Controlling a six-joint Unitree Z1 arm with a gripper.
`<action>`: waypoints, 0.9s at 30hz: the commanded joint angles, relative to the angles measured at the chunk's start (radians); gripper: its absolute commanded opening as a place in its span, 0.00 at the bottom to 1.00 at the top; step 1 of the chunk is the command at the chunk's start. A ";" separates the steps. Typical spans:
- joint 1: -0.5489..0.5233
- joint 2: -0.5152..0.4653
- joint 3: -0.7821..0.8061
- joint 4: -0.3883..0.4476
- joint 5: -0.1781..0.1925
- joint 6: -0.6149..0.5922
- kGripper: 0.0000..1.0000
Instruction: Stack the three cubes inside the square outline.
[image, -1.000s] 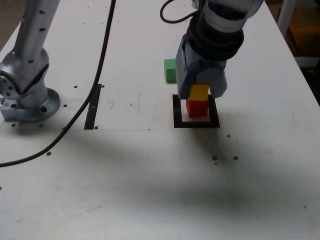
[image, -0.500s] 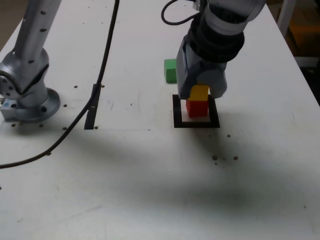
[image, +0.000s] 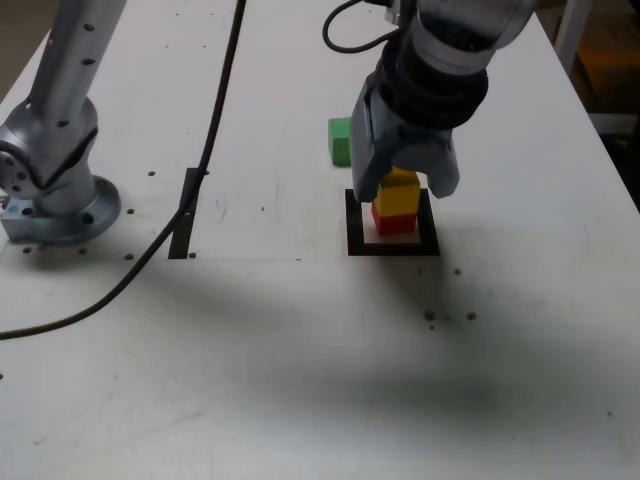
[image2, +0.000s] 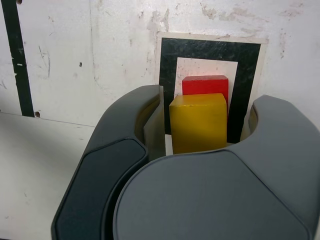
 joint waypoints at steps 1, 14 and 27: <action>0.002 0.004 -0.004 0.007 -0.003 -0.003 0.87; 0.022 -0.188 0.088 0.169 0.103 -0.068 1.00; 0.243 -0.280 0.456 -0.077 0.174 0.089 0.99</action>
